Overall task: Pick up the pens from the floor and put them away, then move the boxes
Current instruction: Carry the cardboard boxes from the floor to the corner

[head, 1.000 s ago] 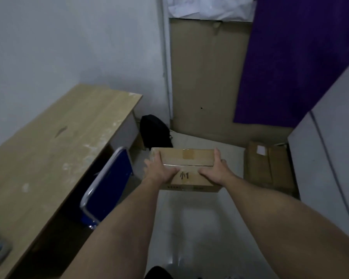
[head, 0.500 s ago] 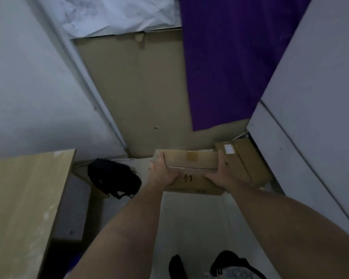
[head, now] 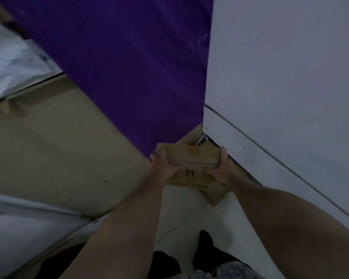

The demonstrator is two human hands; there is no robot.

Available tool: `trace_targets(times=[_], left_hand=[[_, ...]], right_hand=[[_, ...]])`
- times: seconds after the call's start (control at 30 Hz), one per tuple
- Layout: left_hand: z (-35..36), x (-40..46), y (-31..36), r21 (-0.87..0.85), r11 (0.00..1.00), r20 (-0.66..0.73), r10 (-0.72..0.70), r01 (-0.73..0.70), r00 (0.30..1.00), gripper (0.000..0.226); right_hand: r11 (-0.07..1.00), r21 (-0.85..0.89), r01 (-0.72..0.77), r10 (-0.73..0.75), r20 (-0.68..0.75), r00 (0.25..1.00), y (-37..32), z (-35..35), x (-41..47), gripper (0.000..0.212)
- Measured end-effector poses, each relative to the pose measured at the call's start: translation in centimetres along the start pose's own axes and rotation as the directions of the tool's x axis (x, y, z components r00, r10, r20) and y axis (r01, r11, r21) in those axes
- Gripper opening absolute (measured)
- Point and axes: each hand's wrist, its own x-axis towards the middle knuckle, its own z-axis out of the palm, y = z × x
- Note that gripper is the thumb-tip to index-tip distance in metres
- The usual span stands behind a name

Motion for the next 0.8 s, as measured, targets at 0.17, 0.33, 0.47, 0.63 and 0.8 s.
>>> trace_targets(times=[0.17,0.33,0.47,0.63,0.8], left_hand=[[-1.5,7.1,6.7,0.067,0.986,0.114,0.143,-0.151,0.983,0.114],[-0.5,14.7,11.6,0.155,0.940,0.257,0.257,-0.303,0.931,0.111],[1.8,21.0,14.3,0.238,0.864,0.392,0.332,-0.443,0.858,0.110],[5.9,27.0,15.6,0.268,0.812,0.503,0.341,-0.519,0.794,0.110],[12.8,33.0,14.4,0.262,0.795,0.549,0.344,-0.548,0.761,0.112]], right_hand=[[0.986,0.076,-0.148,0.156,-0.117,0.981,-0.4,-3.0,5.1,0.115],[0.943,0.222,-0.248,0.301,-0.250,0.920,0.1,-3.7,9.0,0.113],[0.877,0.353,-0.325,0.444,-0.341,0.829,1.3,-1.9,11.9,0.114],[0.811,0.463,-0.359,0.536,-0.339,0.773,4.5,0.7,16.2,0.117],[0.790,0.481,-0.381,0.567,-0.334,0.753,9.6,3.2,21.3,0.122]])
